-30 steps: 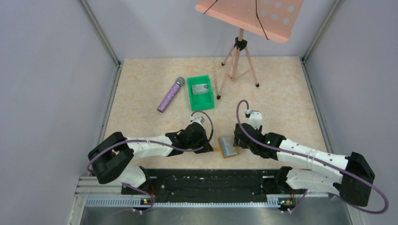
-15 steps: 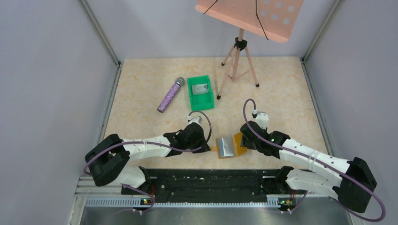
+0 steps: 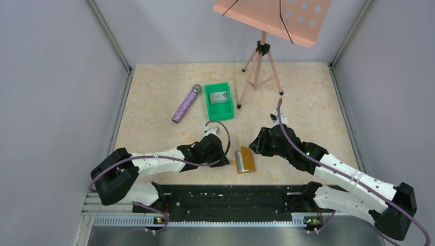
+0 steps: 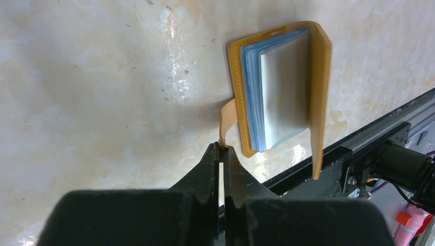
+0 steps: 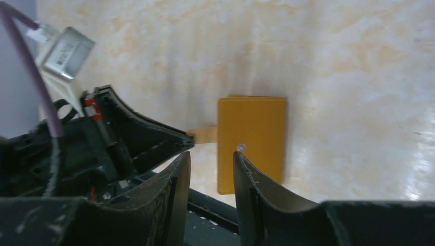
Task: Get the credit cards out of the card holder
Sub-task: Open the card holder at the center of the board.
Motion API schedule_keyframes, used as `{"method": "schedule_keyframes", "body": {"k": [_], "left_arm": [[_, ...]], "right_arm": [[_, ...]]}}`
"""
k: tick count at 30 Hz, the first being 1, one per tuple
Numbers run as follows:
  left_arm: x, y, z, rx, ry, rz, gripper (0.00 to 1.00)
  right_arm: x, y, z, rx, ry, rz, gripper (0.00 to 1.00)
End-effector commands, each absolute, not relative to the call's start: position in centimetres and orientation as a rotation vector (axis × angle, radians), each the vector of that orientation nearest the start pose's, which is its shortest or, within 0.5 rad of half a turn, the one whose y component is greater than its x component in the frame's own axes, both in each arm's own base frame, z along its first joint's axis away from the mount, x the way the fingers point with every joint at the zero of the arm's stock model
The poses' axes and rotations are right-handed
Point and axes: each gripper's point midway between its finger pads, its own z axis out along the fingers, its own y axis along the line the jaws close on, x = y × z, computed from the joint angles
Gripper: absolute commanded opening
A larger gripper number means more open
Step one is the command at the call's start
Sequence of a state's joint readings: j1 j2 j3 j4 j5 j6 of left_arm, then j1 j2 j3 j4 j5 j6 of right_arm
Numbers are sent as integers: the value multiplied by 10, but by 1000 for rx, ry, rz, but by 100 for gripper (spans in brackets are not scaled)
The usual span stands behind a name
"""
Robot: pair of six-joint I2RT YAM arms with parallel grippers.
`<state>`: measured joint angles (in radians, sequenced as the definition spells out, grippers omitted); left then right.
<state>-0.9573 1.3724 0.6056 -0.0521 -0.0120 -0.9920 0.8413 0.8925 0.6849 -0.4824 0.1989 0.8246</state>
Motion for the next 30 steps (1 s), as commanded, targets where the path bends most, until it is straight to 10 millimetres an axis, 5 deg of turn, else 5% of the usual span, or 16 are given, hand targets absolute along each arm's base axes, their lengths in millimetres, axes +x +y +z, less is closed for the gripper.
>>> {"method": "schedule_keyframes", "body": {"k": [1, 6, 10, 12, 21, 30], "left_arm": [[175, -305, 66, -42, 2518, -912, 0], [173, -313, 77, -22, 2482, -988, 0], [174, -313, 83, -31, 2456, -1013, 0], [174, -313, 84, -30, 2454, -1015, 0], [173, -311, 84, -28, 2455, -1009, 0], [174, -304, 83, -48, 2461, -970, 0]], "right_arm": [[189, 249, 159, 25, 2272, 912, 38], [187, 255, 134, -15, 2345, 771, 57], [191, 250, 105, -28, 2410, 553, 85], [192, 249, 91, -35, 2438, 493, 92], [194, 240, 61, -49, 2473, 320, 89], [195, 218, 65, -20, 2453, 218, 79]]}}
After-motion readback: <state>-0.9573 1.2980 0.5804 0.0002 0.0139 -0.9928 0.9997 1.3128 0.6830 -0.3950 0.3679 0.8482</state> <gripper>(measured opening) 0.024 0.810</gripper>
